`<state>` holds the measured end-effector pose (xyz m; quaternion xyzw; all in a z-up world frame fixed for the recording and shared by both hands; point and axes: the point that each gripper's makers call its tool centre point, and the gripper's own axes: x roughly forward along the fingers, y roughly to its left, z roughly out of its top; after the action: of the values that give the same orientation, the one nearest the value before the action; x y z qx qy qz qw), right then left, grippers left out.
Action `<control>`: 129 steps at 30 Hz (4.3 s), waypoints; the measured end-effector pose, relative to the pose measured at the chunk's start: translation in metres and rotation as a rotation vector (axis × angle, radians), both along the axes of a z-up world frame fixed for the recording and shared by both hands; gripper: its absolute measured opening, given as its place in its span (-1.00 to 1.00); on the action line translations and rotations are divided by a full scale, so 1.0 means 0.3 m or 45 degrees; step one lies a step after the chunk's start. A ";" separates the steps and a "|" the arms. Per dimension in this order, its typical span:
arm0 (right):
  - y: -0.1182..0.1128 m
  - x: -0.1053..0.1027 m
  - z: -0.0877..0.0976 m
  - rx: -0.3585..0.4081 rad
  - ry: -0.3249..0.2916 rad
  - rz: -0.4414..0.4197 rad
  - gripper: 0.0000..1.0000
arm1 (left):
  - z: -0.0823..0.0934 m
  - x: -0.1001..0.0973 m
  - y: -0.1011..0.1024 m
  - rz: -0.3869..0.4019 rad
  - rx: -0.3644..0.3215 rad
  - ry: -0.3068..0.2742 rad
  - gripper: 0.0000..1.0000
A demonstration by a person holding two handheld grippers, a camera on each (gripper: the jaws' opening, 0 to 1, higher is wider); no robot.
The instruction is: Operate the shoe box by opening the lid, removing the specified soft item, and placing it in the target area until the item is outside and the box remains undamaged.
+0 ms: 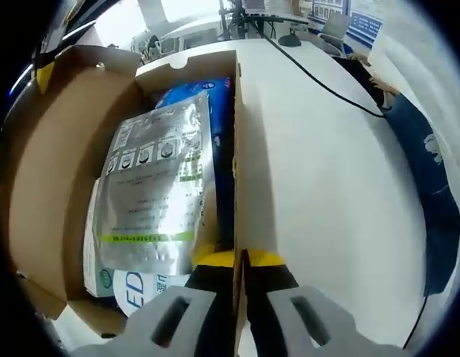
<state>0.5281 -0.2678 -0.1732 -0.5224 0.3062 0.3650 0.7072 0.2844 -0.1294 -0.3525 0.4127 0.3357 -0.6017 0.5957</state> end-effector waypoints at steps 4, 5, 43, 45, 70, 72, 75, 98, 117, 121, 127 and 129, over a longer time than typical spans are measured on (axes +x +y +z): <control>0.002 -0.007 -0.003 0.026 0.019 -0.029 -0.91 | -0.001 -0.001 -0.001 0.003 -0.003 0.002 -0.97; -0.004 0.004 -0.006 0.039 0.040 -0.040 -0.90 | -0.002 -0.001 -0.001 0.004 -0.005 0.003 -0.97; 0.009 0.019 -0.072 -0.099 0.164 0.014 -0.94 | -0.016 0.002 0.004 0.011 0.021 0.026 -0.97; 0.010 0.019 -0.075 -0.102 0.169 0.012 -0.94 | -0.017 0.003 0.004 0.007 0.021 0.026 -0.97; -0.021 0.112 -0.165 -0.012 0.300 -0.076 -0.91 | -0.024 0.002 0.005 0.015 0.020 0.028 -0.97; -0.017 0.103 -0.169 0.001 0.311 -0.096 -0.90 | -0.024 0.002 0.006 0.015 0.022 0.029 -0.97; -0.016 0.121 -0.185 0.000 0.320 -0.092 -0.90 | -0.027 0.003 0.005 0.015 0.025 0.031 -0.97; 0.000 0.090 -0.214 -0.009 0.362 -0.080 -0.87 | -0.040 0.002 0.010 0.009 0.029 0.035 -0.97; -0.014 0.140 -0.291 -0.011 0.406 -0.064 -0.83 | -0.044 -0.001 0.008 -0.003 0.027 0.034 -0.97; -0.020 0.148 -0.303 -0.020 0.410 -0.062 -0.82 | -0.044 -0.002 0.008 -0.007 0.026 0.034 -0.97; -0.015 0.150 -0.321 -0.029 0.415 -0.057 -0.81 | -0.046 -0.003 0.011 -0.008 0.027 0.034 -0.97; -0.016 0.158 -0.336 -0.032 0.416 -0.053 -0.80 | -0.047 -0.003 0.012 -0.010 0.027 0.031 -0.97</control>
<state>0.5757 -0.2726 -0.2739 -0.4586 0.4326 0.4263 0.6488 0.2836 -0.1259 -0.3667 0.4129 0.3475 -0.6056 0.5848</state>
